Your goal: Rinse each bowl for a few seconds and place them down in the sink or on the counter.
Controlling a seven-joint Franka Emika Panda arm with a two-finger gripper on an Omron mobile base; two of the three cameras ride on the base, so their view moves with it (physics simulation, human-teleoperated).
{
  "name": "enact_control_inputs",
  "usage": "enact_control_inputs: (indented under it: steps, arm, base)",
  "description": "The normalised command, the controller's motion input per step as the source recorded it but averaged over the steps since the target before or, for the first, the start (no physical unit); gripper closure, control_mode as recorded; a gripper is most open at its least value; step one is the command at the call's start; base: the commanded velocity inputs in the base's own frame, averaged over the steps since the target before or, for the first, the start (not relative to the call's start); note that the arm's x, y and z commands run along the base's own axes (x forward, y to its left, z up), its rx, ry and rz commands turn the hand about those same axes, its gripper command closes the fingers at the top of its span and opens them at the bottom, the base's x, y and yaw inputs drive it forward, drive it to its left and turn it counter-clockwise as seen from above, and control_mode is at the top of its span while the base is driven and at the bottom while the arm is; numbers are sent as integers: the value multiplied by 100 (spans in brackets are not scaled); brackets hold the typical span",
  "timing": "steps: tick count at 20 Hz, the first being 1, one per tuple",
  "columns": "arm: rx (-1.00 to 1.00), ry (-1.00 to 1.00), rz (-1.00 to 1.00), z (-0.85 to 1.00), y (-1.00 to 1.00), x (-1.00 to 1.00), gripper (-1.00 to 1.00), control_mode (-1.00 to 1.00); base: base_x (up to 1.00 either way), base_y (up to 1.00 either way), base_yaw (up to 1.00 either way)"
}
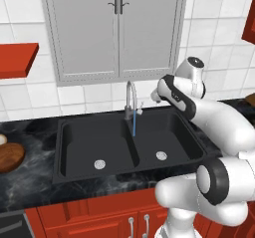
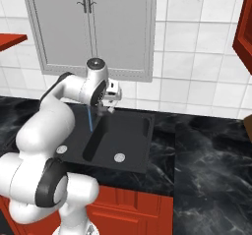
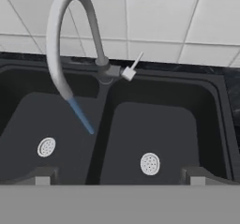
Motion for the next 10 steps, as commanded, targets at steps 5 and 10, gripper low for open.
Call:
enact_control_inputs:
  steps: [5,10]
  arm:
    - [0,0,0,0,0,0,-100,100]
    - [0,0,0,0,0,0,-100,100]
  base:
    - [-30,24,0]
    - [-24,58,0]
